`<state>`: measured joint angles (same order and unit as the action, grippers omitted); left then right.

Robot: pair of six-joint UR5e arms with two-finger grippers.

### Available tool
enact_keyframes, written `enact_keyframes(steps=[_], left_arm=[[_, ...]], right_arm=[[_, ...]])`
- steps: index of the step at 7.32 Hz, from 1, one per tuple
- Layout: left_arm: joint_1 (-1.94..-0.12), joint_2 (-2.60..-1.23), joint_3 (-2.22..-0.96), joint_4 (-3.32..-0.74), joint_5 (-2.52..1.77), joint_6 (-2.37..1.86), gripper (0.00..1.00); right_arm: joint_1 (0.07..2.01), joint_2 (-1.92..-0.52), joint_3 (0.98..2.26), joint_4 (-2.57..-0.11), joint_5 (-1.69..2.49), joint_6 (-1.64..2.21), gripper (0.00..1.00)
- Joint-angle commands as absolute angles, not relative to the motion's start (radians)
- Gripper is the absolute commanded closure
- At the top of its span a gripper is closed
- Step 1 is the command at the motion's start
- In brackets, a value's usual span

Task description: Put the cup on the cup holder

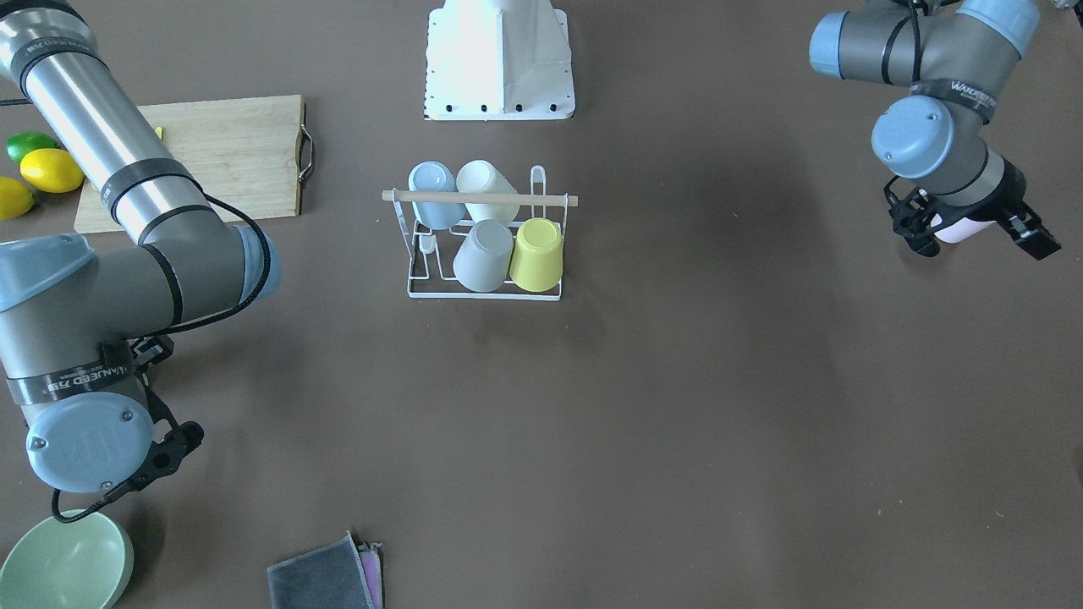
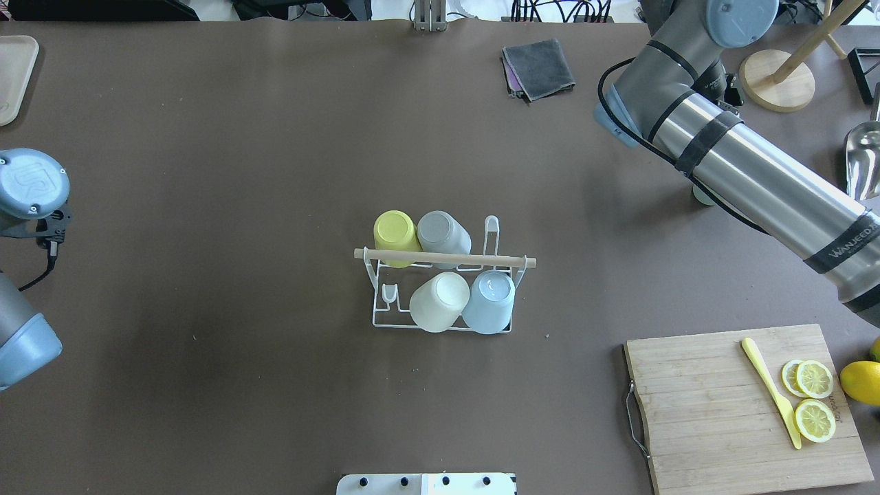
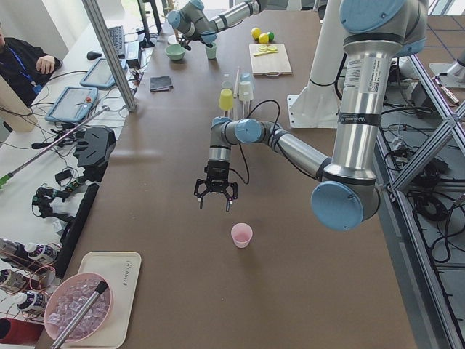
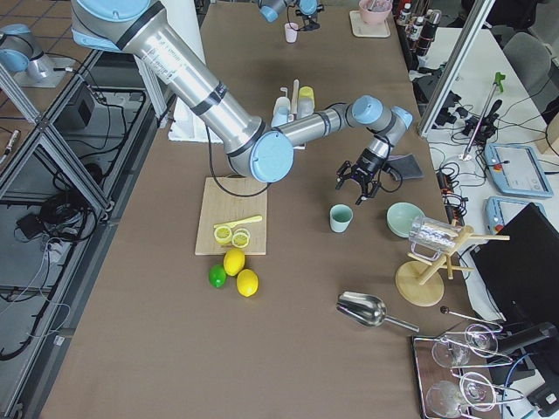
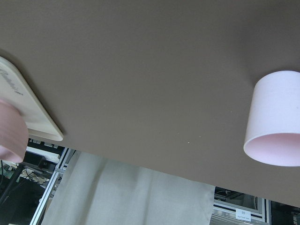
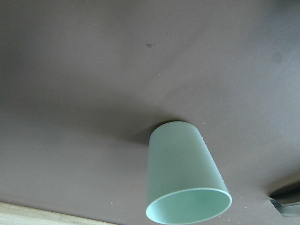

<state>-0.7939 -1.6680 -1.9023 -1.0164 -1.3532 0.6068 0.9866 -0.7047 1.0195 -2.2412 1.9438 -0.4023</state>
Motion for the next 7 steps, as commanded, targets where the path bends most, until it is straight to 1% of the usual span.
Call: enact_keyframes(steps=[1, 4, 7], left_arm=[[-0.753, -1.672, -1.896, -1.014, -1.371, 0.604, 0.02], [-0.672, -1.681, -1.846, -1.002, -1.475, 0.519, 0.02], [-0.666, -1.672, -1.832, -0.974, -1.519, 0.512, 0.02]], right_arm=[[0.974, -0.661, 0.904, -2.246, 1.942, -0.408, 0.01], [0.916, -0.632, 0.893, -2.267, 1.796, -0.458, 0.01], [0.902, -0.638, 0.873, -2.257, 1.769, -0.506, 0.01]])
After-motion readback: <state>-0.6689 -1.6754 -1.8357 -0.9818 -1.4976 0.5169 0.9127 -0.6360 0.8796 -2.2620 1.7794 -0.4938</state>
